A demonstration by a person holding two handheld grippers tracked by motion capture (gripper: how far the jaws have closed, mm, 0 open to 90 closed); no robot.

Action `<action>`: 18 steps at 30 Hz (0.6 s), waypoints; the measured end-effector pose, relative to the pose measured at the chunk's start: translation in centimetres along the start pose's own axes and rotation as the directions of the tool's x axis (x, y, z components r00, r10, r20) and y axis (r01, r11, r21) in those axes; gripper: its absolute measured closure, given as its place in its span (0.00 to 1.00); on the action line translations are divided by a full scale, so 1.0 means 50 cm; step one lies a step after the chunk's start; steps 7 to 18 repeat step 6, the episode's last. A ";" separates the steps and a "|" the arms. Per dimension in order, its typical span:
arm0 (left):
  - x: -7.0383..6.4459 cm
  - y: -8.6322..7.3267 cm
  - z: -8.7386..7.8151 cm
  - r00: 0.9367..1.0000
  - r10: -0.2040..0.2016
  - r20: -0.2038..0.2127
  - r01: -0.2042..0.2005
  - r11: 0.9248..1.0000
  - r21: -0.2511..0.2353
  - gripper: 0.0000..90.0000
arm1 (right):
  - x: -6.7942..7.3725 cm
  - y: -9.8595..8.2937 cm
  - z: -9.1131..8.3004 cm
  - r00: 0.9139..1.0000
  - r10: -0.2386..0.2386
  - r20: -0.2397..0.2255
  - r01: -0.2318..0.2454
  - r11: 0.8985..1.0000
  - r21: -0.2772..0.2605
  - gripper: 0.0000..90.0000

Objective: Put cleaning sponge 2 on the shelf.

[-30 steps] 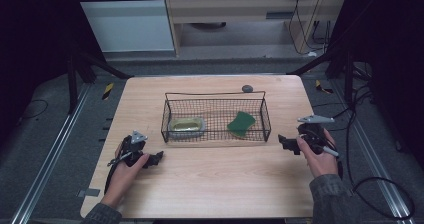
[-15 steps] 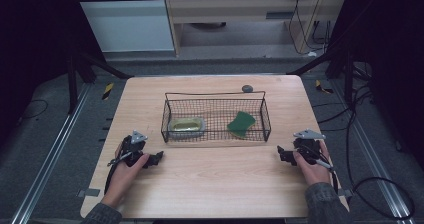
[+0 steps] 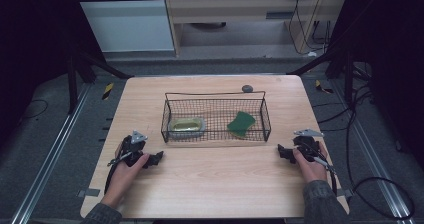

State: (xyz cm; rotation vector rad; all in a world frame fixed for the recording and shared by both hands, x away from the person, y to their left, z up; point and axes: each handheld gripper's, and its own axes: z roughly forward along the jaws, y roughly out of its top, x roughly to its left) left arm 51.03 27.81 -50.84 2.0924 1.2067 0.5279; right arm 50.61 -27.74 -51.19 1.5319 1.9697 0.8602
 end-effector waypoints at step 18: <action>0.000 0.000 0.000 1.000 0.000 0.000 0.000 1.000 0.000 0.00 | 0.005 0.000 0.001 1.000 0.018 0.017 -0.018 1.000 0.006 0.06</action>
